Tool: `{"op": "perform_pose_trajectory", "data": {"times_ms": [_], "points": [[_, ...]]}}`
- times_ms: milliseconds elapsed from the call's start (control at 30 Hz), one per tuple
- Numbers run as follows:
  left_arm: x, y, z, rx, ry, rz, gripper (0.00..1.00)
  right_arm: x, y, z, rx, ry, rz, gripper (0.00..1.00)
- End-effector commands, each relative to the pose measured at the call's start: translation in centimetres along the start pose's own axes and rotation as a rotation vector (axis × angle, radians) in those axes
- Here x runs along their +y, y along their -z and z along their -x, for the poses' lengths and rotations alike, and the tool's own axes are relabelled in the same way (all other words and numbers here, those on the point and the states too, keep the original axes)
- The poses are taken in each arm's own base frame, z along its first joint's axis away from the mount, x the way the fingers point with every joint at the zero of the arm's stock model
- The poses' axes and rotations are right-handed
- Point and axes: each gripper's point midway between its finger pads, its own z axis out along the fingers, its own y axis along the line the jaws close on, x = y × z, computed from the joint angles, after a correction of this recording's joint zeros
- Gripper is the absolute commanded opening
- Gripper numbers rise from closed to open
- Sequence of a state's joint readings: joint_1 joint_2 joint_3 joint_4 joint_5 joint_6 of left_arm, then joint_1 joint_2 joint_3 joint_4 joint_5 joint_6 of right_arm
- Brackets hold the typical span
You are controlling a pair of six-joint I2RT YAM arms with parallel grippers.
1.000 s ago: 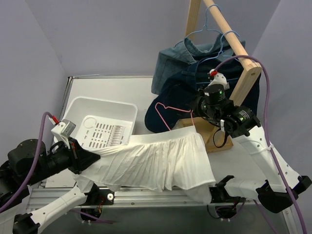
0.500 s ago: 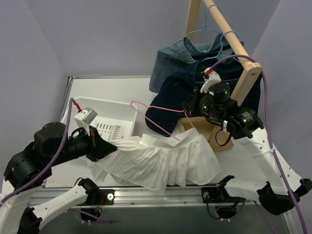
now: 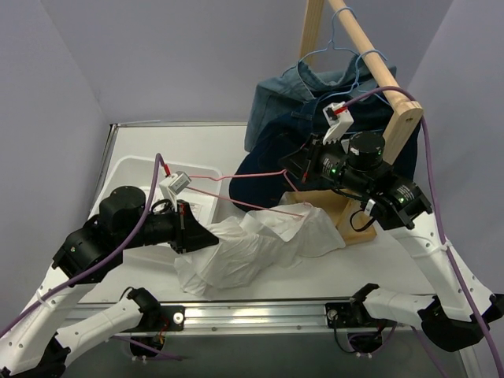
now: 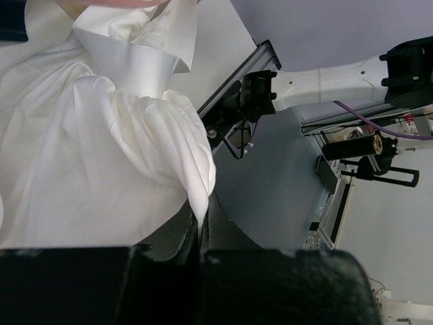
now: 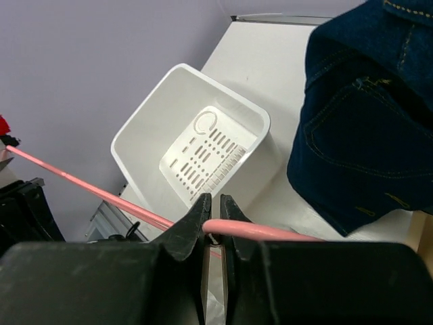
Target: Remove the skirt from the hanger
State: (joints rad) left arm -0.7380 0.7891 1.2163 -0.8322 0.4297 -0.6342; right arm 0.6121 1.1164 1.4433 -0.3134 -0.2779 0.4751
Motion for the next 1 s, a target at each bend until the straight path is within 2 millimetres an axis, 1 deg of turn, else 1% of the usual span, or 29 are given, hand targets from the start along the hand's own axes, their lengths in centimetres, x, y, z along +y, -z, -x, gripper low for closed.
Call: {"op": "perform_pose_trajectory", "data": {"times_ms": [0, 133, 167, 200, 267, 300, 367, 400, 467, 533, 567, 600, 633, 667, 700, 733, 767, 800, 833, 867, 900, 933, 967], "points": [[-2.4, 0.7, 1.0, -0.062, -0.009, -0.111, 0.02, 3.2, 1.6, 4.9, -0.162, 0.067, 0.083, 0.00], [-2.0, 0.6, 0.4, -0.049, 0.006, -0.112, 0.02, 2.7, 2.8, 7.0, -0.240, 0.098, 0.017, 0.00], [-2.1, 0.7, 0.3, -0.048, 0.006, -0.117, 0.02, 2.8, 3.3, 7.7, -0.262, 0.107, 0.009, 0.00], [-2.0, 0.6, 0.2, -0.045, 0.010, -0.112, 0.02, 2.7, 3.6, 8.0, -0.268, 0.126, -0.001, 0.00], [-1.6, 0.3, -0.2, -0.026, 0.022, -0.102, 0.02, 3.0, 4.3, 9.1, -0.302, 0.147, -0.013, 0.00], [-1.2, 0.0, -0.3, -0.015, 0.030, -0.090, 0.02, 2.8, 4.2, 9.2, -0.295, 0.157, -0.028, 0.00], [-1.0, -0.4, -0.9, 0.017, 0.049, -0.092, 0.02, 2.7, 4.7, 10.1, -0.315, 0.180, -0.051, 0.00], [-0.8, -0.8, -1.1, 0.033, 0.057, -0.089, 0.02, 3.1, 5.0, 10.7, -0.331, 0.186, -0.043, 0.00], [-0.9, -1.0, -1.0, 0.035, 0.055, -0.093, 0.02, 3.5, 5.3, 11.3, -0.342, 0.198, -0.035, 0.00], [-0.8, -0.9, -0.3, 0.010, 0.043, -0.077, 0.02, 4.2, 5.4, 11.8, -0.338, 0.199, -0.016, 0.00], [-1.1, -0.6, 0.3, -0.010, 0.022, -0.072, 0.02, 4.4, 5.4, 11.9, -0.336, 0.191, -0.007, 0.00], [-0.5, -0.7, 0.9, -0.032, 0.016, -0.027, 0.02, 4.8, 5.7, 12.0, -0.340, 0.186, 0.008, 0.00], [0.0, -0.4, 0.9, -0.028, 0.013, 0.014, 0.02, 5.0, 6.1, 12.2, -0.348, 0.182, 0.014, 0.00], [0.4, -0.2, 1.4, -0.039, -0.016, 0.047, 0.02, 5.2, 6.4, 12.2, -0.352, 0.172, 0.018, 0.00], [0.0, 0.2, 2.9, -0.070, -0.038, 0.074, 0.02, 5.3, 6.8, 12.3, -0.357, 0.170, 0.018, 0.00], [1.0, 0.5, 3.8, -0.098, -0.050, 0.148, 0.02, 5.5, 7.3, 12.6, -0.363, 0.170, 0.022, 0.00], [1.3, 0.8, 4.6, -0.114, -0.092, 0.182, 0.02, 5.5, 7.4, 12.4, -0.352, 0.169, 0.019, 0.00], [0.6, 1.3, 6.6, -0.152, -0.115, 0.209, 0.02, 5.6, 7.8, 12.5, -0.354, 0.169, 0.021, 0.00], [1.8, 1.9, 7.5, -0.178, -0.126, 0.300, 0.02, 5.9, 8.2, 12.7, -0.359, 0.171, 0.027, 0.00], [2.1, 2.5, 8.6, -0.201, -0.162, 0.348, 0.02, 5.9, 8.6, 12.6, -0.354, 0.170, 0.025, 0.00], [1.6, 2.9, 10.6, -0.244, -0.181, 0.376, 0.02, 6.2, 9.1, 12.8, -0.361, 0.166, 0.029, 0.00], [2.1, 3.3, 11.4, -0.258, -0.193, 0.426, 0.02, 6.2, 9.5, 12.9, -0.366, 0.163, 0.029, 0.00], [3.5, 3.3, 13.0, -0.277, -0.199, 0.512, 0.02, 6.4, 10.0, 13.0, -0.372, 0.159, 0.032, 0.00]]}}
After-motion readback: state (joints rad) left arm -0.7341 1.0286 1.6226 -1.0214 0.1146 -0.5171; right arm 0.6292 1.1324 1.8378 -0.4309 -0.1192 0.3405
